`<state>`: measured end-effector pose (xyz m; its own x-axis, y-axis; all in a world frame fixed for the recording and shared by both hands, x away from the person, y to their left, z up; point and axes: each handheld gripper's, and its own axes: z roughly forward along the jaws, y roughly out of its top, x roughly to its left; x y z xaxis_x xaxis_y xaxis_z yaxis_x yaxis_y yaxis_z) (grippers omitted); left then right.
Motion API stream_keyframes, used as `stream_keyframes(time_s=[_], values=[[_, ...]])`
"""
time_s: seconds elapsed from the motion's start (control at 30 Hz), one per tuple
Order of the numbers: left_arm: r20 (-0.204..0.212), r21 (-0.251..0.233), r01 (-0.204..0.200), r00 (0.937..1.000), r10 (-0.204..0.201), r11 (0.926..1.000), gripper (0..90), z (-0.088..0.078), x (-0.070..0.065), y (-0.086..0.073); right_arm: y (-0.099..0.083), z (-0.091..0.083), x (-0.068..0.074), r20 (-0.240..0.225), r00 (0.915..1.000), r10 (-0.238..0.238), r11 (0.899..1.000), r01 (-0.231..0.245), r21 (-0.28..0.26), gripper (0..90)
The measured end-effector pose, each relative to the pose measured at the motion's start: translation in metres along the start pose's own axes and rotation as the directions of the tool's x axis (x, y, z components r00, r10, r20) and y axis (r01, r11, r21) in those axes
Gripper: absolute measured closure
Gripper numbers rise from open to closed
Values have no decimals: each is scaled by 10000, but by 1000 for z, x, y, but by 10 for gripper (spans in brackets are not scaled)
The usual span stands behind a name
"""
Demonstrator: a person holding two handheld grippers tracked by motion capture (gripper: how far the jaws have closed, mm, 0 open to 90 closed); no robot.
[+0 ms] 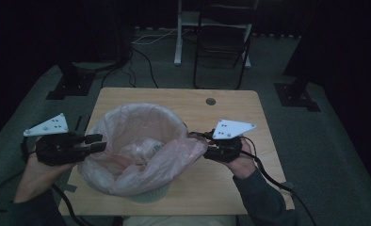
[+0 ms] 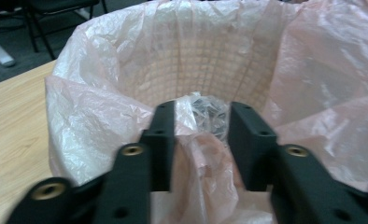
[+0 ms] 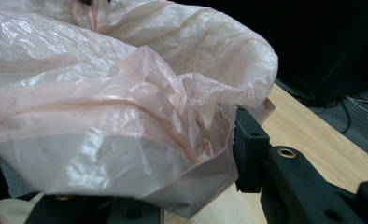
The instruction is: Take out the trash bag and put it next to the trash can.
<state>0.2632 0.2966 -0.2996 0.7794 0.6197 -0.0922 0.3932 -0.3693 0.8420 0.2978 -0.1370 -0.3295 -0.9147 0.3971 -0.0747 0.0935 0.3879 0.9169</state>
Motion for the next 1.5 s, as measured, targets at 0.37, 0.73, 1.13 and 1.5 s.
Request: stream_keyframes(time_s=[0.37,0.73,1.13,1.5], values=[[-986,-1081,222,9946,-329,9939,877,-15,6,-2,12,11,-3,361,9988,-320,9992,311,250,667],[-1192,-1682,137,9923,-341,9857,883,-20,1,3,42,-9,-7,1356,9858,-990,9934,1059,-444,788],[-1250,-1884,-156,9921,-82,9820,886,-21,-10,10,50,9,-4,-554,9956,-758,9971,756,-46,602],[-960,-1816,-133,9954,-42,9833,883,-14,-11,13,46,16,-4,-971,9936,-569,9982,582,107,527]])
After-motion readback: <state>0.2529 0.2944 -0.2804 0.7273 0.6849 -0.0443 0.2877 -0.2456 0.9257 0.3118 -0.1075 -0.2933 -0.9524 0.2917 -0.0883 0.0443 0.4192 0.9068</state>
